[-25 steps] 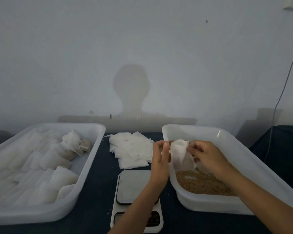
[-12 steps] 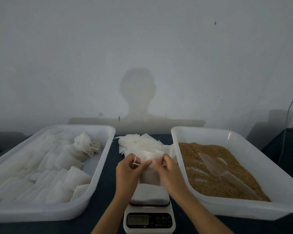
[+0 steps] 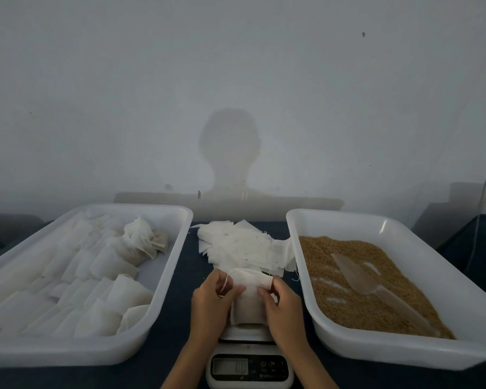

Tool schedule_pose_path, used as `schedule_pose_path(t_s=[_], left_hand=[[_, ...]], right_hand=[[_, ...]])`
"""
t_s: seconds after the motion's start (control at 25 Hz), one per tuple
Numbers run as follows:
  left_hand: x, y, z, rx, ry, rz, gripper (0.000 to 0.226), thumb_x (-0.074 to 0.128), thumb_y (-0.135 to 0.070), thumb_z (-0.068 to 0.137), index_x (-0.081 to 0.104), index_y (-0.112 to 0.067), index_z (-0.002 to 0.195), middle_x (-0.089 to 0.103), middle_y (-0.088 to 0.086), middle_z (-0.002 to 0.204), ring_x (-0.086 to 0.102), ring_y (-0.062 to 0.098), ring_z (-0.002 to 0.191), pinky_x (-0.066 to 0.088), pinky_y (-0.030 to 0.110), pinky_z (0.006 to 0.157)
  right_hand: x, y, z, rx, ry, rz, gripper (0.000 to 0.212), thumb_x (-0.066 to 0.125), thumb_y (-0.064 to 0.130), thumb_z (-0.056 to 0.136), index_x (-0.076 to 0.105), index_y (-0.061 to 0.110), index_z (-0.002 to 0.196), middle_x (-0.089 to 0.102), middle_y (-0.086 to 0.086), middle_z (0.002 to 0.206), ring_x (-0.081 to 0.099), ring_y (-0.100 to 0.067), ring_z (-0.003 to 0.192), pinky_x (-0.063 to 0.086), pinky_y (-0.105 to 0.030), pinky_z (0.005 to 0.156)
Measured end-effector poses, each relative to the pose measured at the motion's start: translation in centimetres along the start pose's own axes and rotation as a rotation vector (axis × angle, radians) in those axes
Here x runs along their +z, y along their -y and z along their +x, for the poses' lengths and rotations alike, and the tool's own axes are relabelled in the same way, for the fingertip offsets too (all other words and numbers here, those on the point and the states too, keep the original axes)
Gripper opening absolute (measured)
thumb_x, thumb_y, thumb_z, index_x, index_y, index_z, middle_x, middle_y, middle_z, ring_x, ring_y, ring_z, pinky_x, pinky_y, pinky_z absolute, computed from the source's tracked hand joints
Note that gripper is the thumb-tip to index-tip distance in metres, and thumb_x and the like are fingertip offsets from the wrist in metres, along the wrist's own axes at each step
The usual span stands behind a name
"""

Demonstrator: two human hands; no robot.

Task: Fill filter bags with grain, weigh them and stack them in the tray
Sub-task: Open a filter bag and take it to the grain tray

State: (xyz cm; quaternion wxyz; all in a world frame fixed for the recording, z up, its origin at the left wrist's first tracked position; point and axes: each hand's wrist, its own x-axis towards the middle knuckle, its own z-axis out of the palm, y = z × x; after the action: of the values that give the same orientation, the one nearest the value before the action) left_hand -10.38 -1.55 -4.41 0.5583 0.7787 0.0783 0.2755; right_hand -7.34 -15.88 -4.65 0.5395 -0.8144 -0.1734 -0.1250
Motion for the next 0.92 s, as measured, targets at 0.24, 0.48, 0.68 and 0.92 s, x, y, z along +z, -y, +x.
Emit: schedule_pose_path(t_s=[0.24, 0.48, 0.68, 0.92], left_hand=[[-1.7, 0.8, 0.5, -0.023, -0.008, -0.182, 0.034, 0.074, -0.009, 0.079, 0.054, -0.022, 0.103, 0.071, -0.003, 0.095, 0.066, 0.001, 0.091, 0.052, 0.012, 0.073], [-2.6, 1.6, 0.7, -0.049, -0.162, -0.193, 0.018, 0.068, -0.007, 0.084, 0.059, -0.018, 0.095, 0.067, 0.0, 0.09, 0.064, 0.001, 0.083, 0.05, 0.021, 0.076], [-2.6, 2.2, 0.7, -0.092, -0.198, -0.164, 0.014, 0.068, -0.014, 0.086, 0.059, -0.023, 0.092, 0.065, -0.004, 0.09, 0.062, 0.001, 0.084, 0.047, 0.016, 0.074], [-2.5, 2.3, 0.6, -0.111, -0.195, -0.135, 0.014, 0.068, -0.013, 0.086, 0.059, -0.024, 0.09, 0.065, -0.005, 0.089, 0.061, -0.004, 0.082, 0.046, 0.014, 0.072]], right_hand=[[-1.2, -1.5, 0.0, -0.048, 0.047, 0.193, 0.035, 0.049, 0.006, 0.097, 0.056, 0.029, 0.122, 0.06, 0.017, 0.122, 0.052, 0.002, 0.118, 0.041, -0.021, 0.103], [-2.0, -3.0, -0.4, -0.093, 0.019, 0.164, 0.036, 0.046, 0.009, 0.098, 0.053, 0.03, 0.127, 0.054, 0.018, 0.131, 0.045, 0.0, 0.127, 0.032, -0.028, 0.11], [-1.9, -3.2, -0.5, -0.071, 0.015, 0.172, 0.035, 0.046, 0.007, 0.098, 0.055, 0.028, 0.125, 0.055, 0.018, 0.129, 0.046, 0.004, 0.124, 0.035, -0.033, 0.111], [-1.8, -3.4, -0.5, -0.041, 0.021, 0.206, 0.036, 0.046, 0.009, 0.098, 0.053, 0.037, 0.12, 0.056, 0.018, 0.126, 0.049, 0.001, 0.121, 0.037, -0.035, 0.11]])
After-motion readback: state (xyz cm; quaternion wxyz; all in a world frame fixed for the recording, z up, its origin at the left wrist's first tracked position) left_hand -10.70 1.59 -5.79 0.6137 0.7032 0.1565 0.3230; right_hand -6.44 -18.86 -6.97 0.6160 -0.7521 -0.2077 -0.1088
